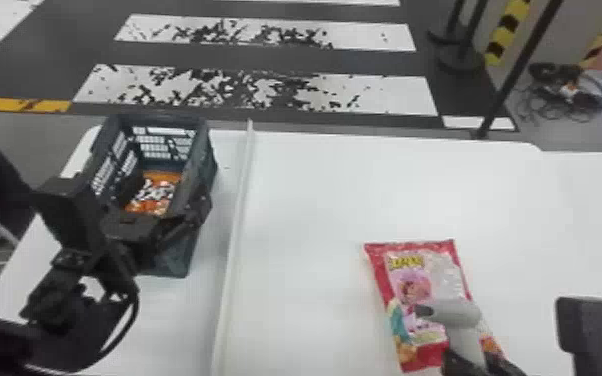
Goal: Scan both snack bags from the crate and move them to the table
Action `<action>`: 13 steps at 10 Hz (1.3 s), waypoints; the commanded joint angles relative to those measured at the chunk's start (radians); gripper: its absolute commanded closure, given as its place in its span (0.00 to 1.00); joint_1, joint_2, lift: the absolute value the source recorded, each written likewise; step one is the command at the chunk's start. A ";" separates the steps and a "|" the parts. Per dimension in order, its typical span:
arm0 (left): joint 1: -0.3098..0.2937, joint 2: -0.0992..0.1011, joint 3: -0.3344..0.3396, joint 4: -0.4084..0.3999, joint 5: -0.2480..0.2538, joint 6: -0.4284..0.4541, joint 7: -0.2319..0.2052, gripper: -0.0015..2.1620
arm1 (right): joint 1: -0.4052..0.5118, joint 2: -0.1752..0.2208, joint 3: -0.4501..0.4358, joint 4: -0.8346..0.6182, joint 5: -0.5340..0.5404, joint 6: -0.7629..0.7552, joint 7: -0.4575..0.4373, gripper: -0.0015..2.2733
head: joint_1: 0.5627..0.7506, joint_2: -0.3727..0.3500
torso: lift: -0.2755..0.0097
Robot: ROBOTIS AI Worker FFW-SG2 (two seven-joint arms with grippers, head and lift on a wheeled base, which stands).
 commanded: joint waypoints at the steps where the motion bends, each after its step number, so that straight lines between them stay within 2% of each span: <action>1: 0.005 0.001 0.004 -0.004 0.001 0.000 -0.001 0.03 | -0.026 -0.014 0.071 0.023 0.078 -0.008 -0.017 0.99 | 0.70 0.54 | 0.66; 4: 0.007 0.006 0.007 -0.005 0.004 -0.003 -0.003 0.03 | -0.066 -0.024 0.127 0.101 0.147 -0.029 -0.038 0.99 | 0.70 0.56 | 0.66; 9: 0.015 0.007 0.019 -0.005 0.012 -0.006 -0.006 0.03 | -0.090 -0.046 0.169 0.193 0.171 -0.042 -0.055 0.99 | 0.70 0.58 | 0.66; 11: 0.016 0.007 0.019 -0.010 0.012 -0.006 -0.006 0.03 | -0.092 -0.046 0.171 0.175 0.168 -0.042 -0.057 0.99 | 0.70 0.59 | 0.66; 13: 0.021 0.007 0.021 -0.021 0.012 -0.003 -0.006 0.03 | -0.092 -0.046 0.120 0.107 0.141 -0.026 -0.057 0.99 | 0.70 0.58 | 0.66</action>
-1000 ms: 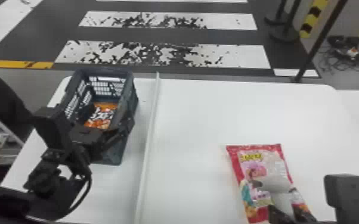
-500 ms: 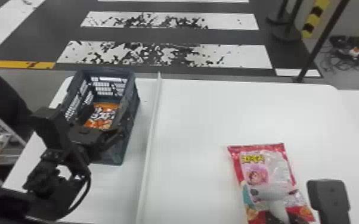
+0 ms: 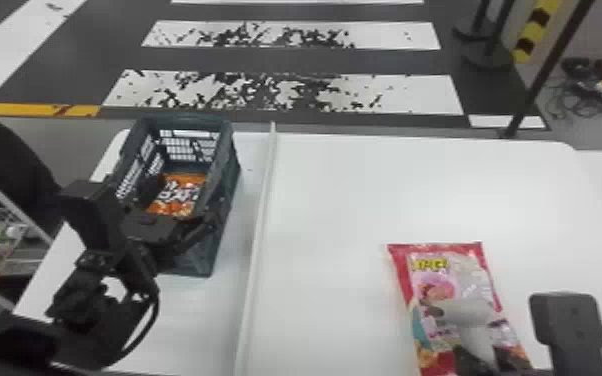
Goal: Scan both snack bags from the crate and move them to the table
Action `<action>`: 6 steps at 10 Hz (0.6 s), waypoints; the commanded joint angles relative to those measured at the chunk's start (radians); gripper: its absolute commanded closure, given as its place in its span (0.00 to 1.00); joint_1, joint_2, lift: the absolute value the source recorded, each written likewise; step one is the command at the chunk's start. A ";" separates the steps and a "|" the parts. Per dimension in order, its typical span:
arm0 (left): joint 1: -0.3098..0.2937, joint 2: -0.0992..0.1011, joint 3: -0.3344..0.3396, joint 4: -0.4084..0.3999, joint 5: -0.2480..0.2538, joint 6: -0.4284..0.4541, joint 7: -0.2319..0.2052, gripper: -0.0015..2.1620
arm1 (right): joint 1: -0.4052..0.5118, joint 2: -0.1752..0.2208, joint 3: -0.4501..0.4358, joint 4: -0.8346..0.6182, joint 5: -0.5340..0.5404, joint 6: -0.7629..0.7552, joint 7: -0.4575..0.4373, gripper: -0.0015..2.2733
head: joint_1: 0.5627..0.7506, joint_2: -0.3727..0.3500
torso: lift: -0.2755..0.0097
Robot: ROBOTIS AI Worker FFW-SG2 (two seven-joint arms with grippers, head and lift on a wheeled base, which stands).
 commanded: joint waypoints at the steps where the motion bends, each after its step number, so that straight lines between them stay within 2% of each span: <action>1: 0.005 0.000 0.005 -0.010 0.000 0.004 -0.001 0.03 | -0.007 0.001 -0.060 -0.040 -0.040 0.011 -0.001 0.99 | 0.70 0.57 | 0.66; 3: 0.010 0.000 0.007 -0.016 -0.002 0.004 -0.006 0.03 | -0.109 0.006 -0.191 -0.006 -0.108 0.042 0.000 0.99 | 0.70 0.52 | 0.66; 6: 0.010 0.000 0.010 -0.016 -0.005 0.019 -0.006 0.03 | -0.259 -0.015 -0.343 0.195 -0.163 0.030 0.037 0.99 | 0.70 0.39 | 0.66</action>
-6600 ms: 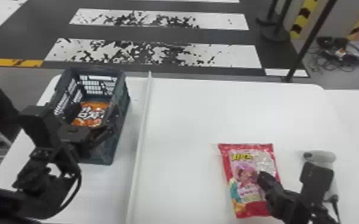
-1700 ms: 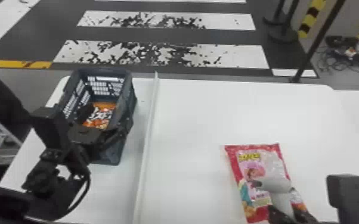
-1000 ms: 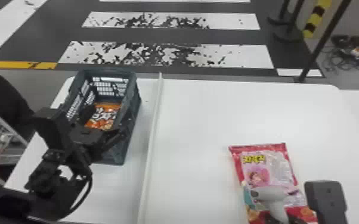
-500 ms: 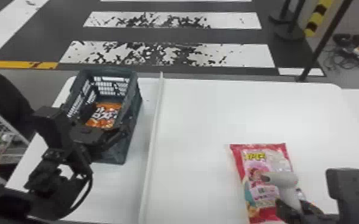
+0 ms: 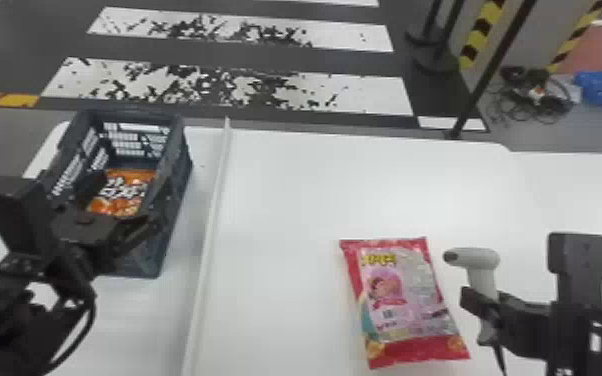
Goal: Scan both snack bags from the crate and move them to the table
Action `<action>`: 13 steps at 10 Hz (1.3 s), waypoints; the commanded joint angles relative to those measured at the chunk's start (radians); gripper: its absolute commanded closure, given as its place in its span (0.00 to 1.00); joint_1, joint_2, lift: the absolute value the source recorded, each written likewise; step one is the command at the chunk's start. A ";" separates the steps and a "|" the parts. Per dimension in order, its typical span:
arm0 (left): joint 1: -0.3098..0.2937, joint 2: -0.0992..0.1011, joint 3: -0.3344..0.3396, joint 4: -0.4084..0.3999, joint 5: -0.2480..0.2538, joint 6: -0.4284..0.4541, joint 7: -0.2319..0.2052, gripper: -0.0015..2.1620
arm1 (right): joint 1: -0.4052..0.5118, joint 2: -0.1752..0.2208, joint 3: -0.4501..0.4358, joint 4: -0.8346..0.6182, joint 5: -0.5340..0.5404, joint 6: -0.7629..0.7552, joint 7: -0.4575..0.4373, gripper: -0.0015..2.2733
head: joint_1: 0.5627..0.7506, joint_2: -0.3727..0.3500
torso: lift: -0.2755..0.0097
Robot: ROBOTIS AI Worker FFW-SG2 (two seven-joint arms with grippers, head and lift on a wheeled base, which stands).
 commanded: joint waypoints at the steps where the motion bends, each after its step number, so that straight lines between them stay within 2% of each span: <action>1: 0.000 0.003 0.002 -0.001 0.000 0.004 0.000 0.03 | -0.070 -0.019 -0.065 0.113 -0.024 -0.029 0.022 0.99 | 0.70 0.34 | 0.66; 3: 0.004 0.006 0.010 -0.006 -0.002 0.007 0.000 0.03 | -0.127 -0.039 -0.111 0.245 -0.021 -0.121 0.071 0.99 | 0.70 0.27 | 0.66; 6: 0.007 0.006 0.010 -0.005 -0.002 0.010 0.000 0.03 | -0.185 -0.095 -0.151 0.461 -0.012 -0.266 0.129 0.99 | 0.70 0.21 | 0.66; 10: 0.006 0.001 0.010 0.003 -0.003 0.007 0.002 0.03 | -0.190 -0.105 -0.169 0.558 -0.001 -0.358 0.152 0.98 | 0.70 0.14 | 0.66; 13: 0.009 0.003 0.010 0.003 -0.003 0.007 0.002 0.03 | -0.191 -0.110 -0.163 0.587 0.025 -0.370 0.152 0.49 | 0.70 0.12 | 0.66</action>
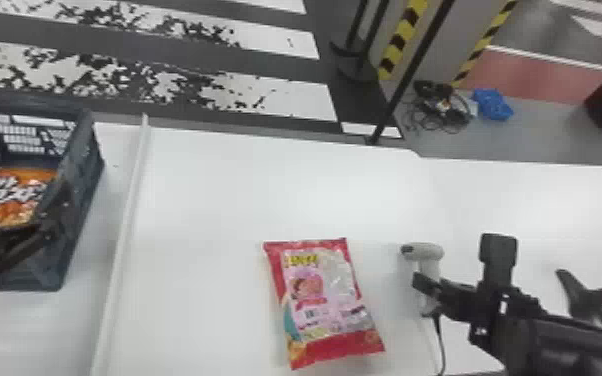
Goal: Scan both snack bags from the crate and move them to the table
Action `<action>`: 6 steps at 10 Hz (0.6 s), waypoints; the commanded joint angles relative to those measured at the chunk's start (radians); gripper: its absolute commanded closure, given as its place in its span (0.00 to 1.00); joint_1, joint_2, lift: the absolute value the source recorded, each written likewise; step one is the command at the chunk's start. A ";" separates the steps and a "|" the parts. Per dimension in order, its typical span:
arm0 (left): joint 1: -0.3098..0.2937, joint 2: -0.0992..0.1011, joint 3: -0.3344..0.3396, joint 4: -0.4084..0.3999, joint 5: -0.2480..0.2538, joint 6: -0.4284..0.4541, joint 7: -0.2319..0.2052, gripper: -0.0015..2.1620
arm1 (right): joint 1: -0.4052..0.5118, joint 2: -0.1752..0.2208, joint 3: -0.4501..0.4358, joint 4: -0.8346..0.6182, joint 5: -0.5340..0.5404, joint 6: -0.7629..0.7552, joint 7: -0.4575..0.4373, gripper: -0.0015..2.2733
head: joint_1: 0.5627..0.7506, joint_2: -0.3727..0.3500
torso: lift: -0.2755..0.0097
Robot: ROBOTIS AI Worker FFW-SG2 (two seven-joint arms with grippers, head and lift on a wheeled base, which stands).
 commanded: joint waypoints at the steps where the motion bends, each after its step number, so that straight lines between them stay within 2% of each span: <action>1: 0.001 0.002 0.000 -0.002 0.002 0.000 -0.001 0.03 | 0.000 -0.003 0.003 0.009 0.011 -0.001 0.000 0.25 | 0.70 0.12 | 0.66; 2: 0.001 0.003 0.000 -0.005 0.002 0.000 -0.001 0.03 | 0.000 -0.006 0.001 0.008 0.014 -0.001 0.000 0.06 | 0.70 0.11 | 0.66; 4: 0.002 0.003 0.000 -0.006 0.003 0.000 -0.001 0.03 | 0.005 -0.010 -0.005 -0.006 0.005 0.011 0.003 0.05 | 0.70 0.11 | 0.66; 6: 0.008 0.003 0.003 -0.012 0.003 0.000 -0.001 0.03 | 0.058 0.007 -0.039 -0.142 -0.043 0.011 0.028 0.06 | 0.70 0.10 | 0.66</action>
